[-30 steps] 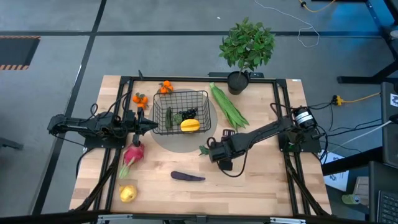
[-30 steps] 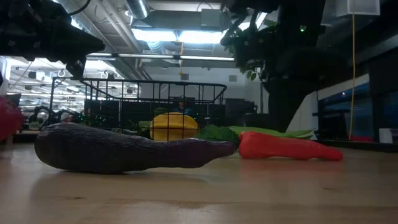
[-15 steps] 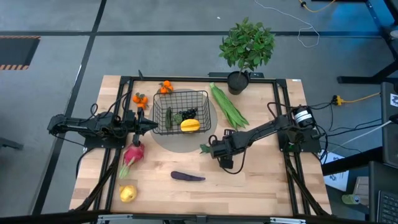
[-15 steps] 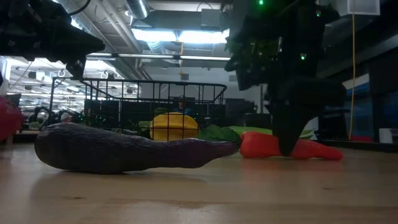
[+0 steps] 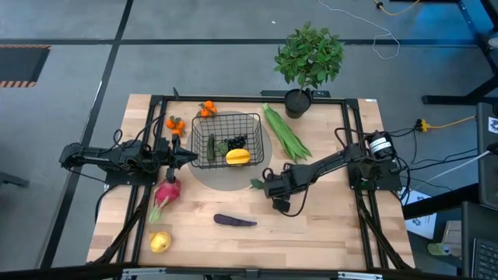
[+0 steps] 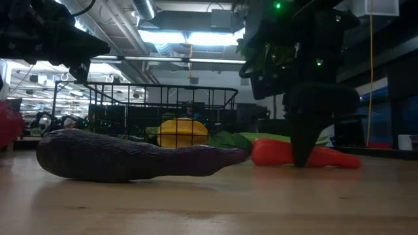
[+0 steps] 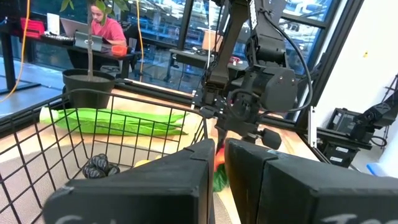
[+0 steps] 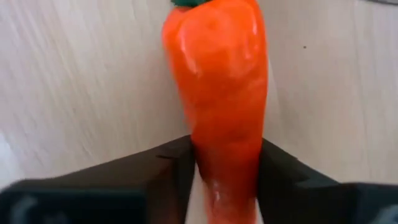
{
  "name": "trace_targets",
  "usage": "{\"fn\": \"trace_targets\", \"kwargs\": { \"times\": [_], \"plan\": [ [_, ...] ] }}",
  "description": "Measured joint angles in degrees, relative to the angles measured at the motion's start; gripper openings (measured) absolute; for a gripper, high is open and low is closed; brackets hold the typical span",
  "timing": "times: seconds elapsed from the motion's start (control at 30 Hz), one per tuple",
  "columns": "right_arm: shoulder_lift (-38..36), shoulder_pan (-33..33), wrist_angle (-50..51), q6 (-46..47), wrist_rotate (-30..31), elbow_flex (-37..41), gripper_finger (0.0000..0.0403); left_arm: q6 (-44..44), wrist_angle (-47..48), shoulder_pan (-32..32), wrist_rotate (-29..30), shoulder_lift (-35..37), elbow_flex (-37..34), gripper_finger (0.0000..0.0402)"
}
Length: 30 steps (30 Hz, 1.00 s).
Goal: Build produce basket
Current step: Put the orange carrot into the black wire basket
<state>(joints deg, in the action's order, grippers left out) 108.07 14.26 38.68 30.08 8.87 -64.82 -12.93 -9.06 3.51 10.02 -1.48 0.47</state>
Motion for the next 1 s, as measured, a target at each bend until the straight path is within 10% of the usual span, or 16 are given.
{"fn": "trace_targets", "kwargs": {
  "times": [0.13, 0.43, 0.7, 1.0],
  "plan": [
    [0.0, -0.1, 0.3, 1.3, -0.3, -0.1, 0.0058, 0.0, 0.0, 0.0, 0.0, 0.0, 0.0, 0.0029],
    [0.3, -0.1, 27.1, 11.0, 5.0, -8.9, 0.0056, 0.0, 0.1, 0.0, 0.0, 0.0, 0.0, 0.0029],
    [0.2, -0.2, 50.8, 26.7, 27.4, -17.7, 0.0056, 0.0, 0.0, 0.0, 0.0, 0.0, 0.0, 0.0029],
    [-0.3, -2.2, 48.7, 22.3, 52.1, -28.3, 0.0056, 0.0, 0.0, 0.0, 0.0, 0.0, 0.0, 0.0029]
  ]
}}
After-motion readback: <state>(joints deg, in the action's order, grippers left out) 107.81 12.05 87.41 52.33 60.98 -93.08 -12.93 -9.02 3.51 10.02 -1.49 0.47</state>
